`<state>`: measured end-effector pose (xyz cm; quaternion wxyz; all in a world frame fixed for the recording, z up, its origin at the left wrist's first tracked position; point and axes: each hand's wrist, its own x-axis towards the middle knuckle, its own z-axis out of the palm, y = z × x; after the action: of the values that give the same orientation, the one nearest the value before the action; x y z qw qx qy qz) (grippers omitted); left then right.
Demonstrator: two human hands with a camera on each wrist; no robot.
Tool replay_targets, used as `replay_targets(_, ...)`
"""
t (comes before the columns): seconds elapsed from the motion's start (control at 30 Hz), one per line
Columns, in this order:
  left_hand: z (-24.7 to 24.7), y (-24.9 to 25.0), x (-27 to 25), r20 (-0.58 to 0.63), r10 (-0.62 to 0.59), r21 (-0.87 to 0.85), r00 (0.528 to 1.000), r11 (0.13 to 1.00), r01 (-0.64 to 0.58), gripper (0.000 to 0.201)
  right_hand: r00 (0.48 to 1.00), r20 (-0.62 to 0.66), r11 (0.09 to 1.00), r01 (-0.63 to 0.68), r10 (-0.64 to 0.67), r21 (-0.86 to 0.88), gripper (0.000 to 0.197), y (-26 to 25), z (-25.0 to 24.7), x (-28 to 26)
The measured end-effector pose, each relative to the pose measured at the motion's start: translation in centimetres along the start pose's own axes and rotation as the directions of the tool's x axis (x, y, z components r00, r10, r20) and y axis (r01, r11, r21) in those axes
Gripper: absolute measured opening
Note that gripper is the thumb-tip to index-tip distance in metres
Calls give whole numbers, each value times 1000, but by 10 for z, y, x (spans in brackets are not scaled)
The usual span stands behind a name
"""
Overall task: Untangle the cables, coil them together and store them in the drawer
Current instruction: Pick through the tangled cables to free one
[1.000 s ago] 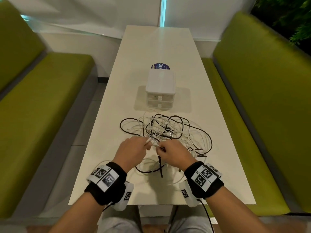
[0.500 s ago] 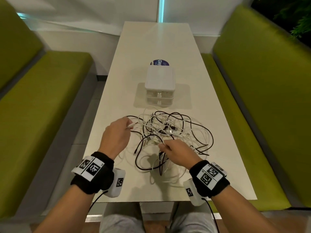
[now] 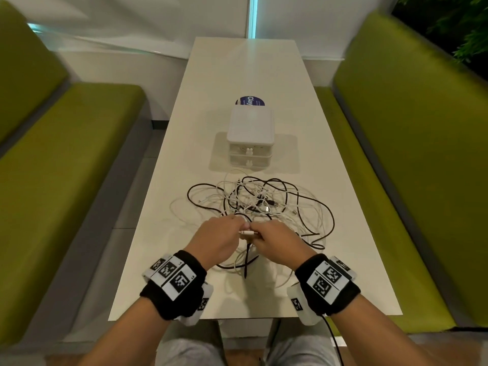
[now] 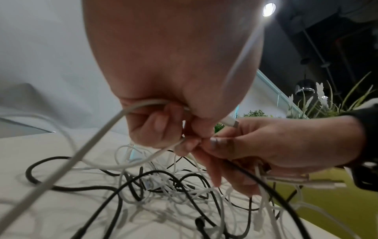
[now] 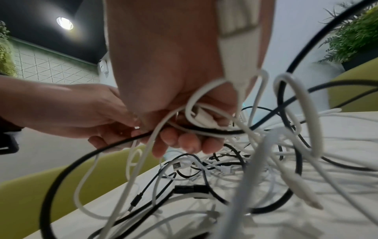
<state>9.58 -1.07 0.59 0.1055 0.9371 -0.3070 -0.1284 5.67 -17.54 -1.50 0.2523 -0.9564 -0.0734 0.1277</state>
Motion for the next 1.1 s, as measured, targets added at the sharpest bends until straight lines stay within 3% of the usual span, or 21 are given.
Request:
replay_targets(0.13,-9,-5,1,-85,-49,-117,995,992,39,24,998,-58,999,17,-15,39,41,-3,-5,4)
replay_targets(0.23,-15,-11,-1,-151,-103,-220,983,973,69,19,996,-77,999,38,-36,24,34,-7,-10,5)
replay_targets(0.4,-22,-22,-6,-149,-193,-283,970,948,145,21,990,-134,998,38,-45,-48,15,-7,-7,3)
replay_targets(0.5,-27,-36,-10,-184,-252,-270,950,942,198,24,979,-200,998,19,-29,-52,23,-2,-7,0)
replay_targets(0.6,-28,-46,-11,-152,-283,-284,947,930,232,27,985,-173,999,3,-11,-50,33,2,-8,0)
replay_targets(0.7,-20,-46,-9,-184,-226,-205,956,960,188,35,994,-109,996,1,-10,-89,37,0,-7,3)
replay_targets(0.83,-14,-15,-10,-235,-23,-207,972,978,-27,67,998,-56,991,-21,14,-132,32,-6,-8,4)
replay_targets(0.93,-2,7,-9,-95,38,-99,995,994,-48,60,999,-19,989,-32,30,-146,21,-11,-13,3)
replay_targets(1.0,7,9,-4,-36,-40,-44,999,998,39,41,999,-18,991,-31,29,-132,22,-13,-13,3)
replay_targets(1.1,4,-2,2,-76,-156,-128,985,981,145,22,999,-30,991,-37,33,-132,20,-9,-10,4)
